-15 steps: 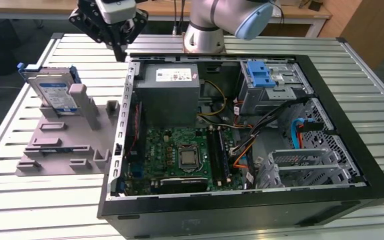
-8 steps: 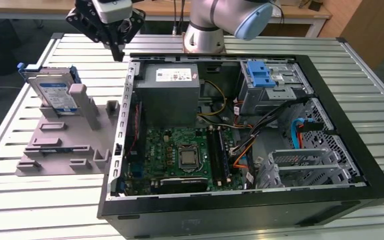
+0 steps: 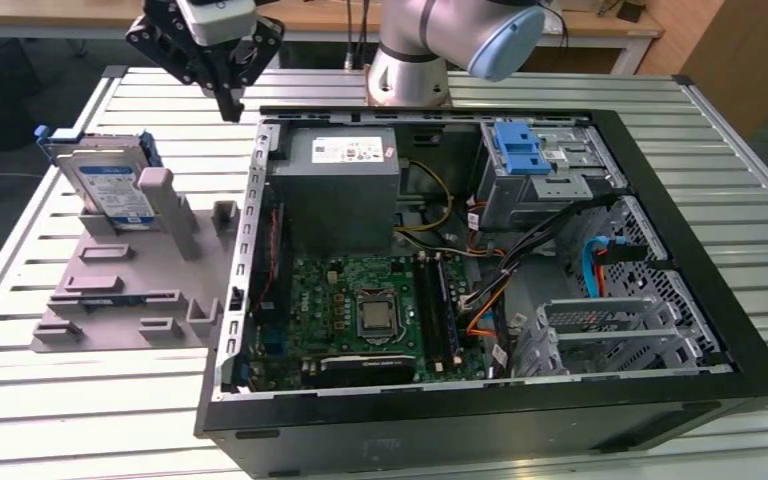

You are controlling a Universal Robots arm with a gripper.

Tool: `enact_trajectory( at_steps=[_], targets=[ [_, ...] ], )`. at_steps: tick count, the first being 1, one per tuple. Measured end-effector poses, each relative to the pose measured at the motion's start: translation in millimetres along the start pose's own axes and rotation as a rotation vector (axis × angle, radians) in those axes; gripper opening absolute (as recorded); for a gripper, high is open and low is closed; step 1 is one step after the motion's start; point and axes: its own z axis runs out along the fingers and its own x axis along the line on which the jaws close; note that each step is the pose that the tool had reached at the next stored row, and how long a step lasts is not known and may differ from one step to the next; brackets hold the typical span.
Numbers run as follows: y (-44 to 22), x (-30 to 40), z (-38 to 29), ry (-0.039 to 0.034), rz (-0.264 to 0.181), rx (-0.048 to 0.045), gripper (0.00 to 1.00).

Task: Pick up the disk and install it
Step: 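Reach for the disk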

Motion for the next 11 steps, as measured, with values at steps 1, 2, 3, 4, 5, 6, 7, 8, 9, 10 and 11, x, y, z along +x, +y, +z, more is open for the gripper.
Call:
enact_trajectory(
  at_steps=[1,2,3,4,5,6,7,8,9,10,11],
  targets=[
    [0.2,0.7,0.1,0.0000,0.000,0.0000,0.11],
    [0.5,1.4,0.2,0.0000,0.000,0.0000,0.11],
    [0.7,2.2,0.3,-0.0001,0.000,-0.0001,0.11],
    [1.0,2.9,0.4,-0.0001,0.000,-0.0001,0.11],
    [1.2,3.7,0.4,0.0000,0.000,0.0000,0.11],
    [1.5,4.4,0.5,0.0000,0.000,0.0000,0.11],
    [1.7,5.1,0.6,0.0000,0.000,0.0000,0.11],
    [1.9,5.8,0.7,0.0000,0.000,-0.0001,0.11],
    [2.2,6.6,0.7,-0.0001,0.000,0.0000,0.11],
    [2.4,7.3,0.8,0.0000,0.000,0.0000,0.11],
    [2.7,8.0,0.9,0.0000,0.000,0.0000,0.11]
  ],
)
